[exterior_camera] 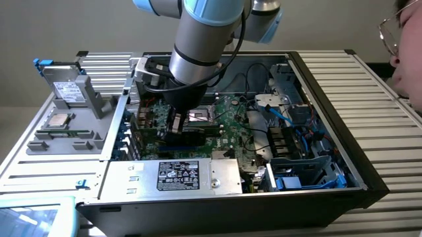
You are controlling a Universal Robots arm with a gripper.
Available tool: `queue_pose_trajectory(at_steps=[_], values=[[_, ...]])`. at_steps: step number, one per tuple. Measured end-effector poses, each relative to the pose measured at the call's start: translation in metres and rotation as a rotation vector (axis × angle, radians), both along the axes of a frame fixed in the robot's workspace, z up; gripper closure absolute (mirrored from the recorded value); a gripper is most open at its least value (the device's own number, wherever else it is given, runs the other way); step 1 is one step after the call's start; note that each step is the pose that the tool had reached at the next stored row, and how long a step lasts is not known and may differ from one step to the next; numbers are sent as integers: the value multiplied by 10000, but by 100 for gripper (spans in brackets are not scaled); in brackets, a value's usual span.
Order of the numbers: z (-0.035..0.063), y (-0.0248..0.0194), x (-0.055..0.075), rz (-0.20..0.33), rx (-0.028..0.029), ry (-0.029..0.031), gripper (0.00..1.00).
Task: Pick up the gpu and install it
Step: 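Pick up the gpu and move the gpu toward the slot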
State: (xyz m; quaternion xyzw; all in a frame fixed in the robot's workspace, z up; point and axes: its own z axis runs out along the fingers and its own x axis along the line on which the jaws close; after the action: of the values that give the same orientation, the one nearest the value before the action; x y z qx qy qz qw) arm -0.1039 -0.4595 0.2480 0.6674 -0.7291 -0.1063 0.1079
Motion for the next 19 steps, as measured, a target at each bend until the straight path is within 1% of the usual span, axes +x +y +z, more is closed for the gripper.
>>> queue_pose_trajectory(at_steps=[4,9,12,16,19], values=[[24,0,0,38,0,2,72],[30,0,-1,93,-3,4,72],[30,0,6,278,-4,11,72],[29,0,7,357,-3,9,72],[31,1,7,562,-5,12,72]])
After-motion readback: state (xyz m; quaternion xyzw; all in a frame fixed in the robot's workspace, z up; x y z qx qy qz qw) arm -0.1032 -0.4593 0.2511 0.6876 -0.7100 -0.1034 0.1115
